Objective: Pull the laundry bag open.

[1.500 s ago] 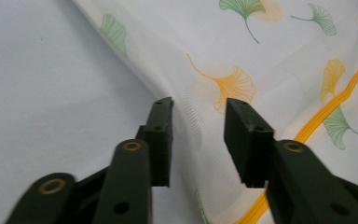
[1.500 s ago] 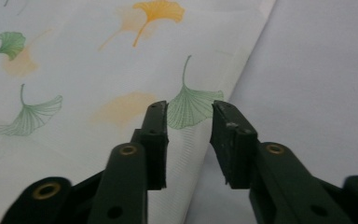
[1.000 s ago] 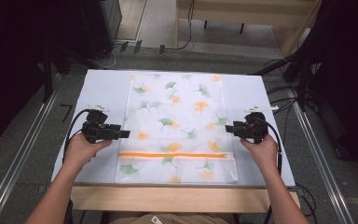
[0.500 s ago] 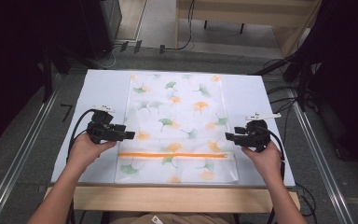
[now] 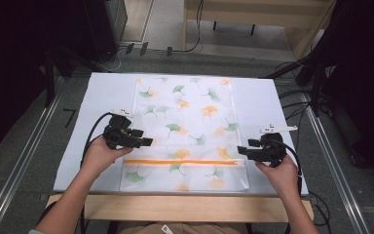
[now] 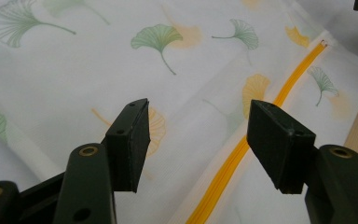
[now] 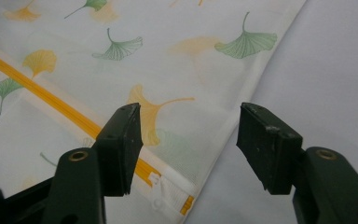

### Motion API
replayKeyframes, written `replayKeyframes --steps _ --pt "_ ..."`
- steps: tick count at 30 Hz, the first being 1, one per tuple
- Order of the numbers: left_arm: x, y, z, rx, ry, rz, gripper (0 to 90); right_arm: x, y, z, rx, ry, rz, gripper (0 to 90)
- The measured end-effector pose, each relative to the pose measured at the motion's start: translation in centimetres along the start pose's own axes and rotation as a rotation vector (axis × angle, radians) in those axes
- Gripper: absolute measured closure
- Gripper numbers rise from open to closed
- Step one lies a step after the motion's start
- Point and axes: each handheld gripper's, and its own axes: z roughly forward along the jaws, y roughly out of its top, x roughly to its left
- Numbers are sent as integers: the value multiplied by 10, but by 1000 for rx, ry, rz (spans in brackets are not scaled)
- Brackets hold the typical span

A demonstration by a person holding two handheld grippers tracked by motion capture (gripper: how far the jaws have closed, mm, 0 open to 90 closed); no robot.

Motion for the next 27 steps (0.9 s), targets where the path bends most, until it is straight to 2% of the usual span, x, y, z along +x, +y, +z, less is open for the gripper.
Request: replayKeyframes --steps 8,13,17,23,27 --pt "-9 13 15 12 -27 35 408 4 -13 -6 9 -5 0 364" --pt "-16 20 25 9 -42 48 412 3 -22 -6 44 -33 3 521" --pt "-22 23 33 20 -51 64 418 2 -28 -1 104 -44 8 597" --pt "-23 25 36 -5 -88 45 422 0 -35 8 158 -54 13 650" --pt "-23 25 37 -2 -83 44 423 3 -38 11 154 -45 -4 666"
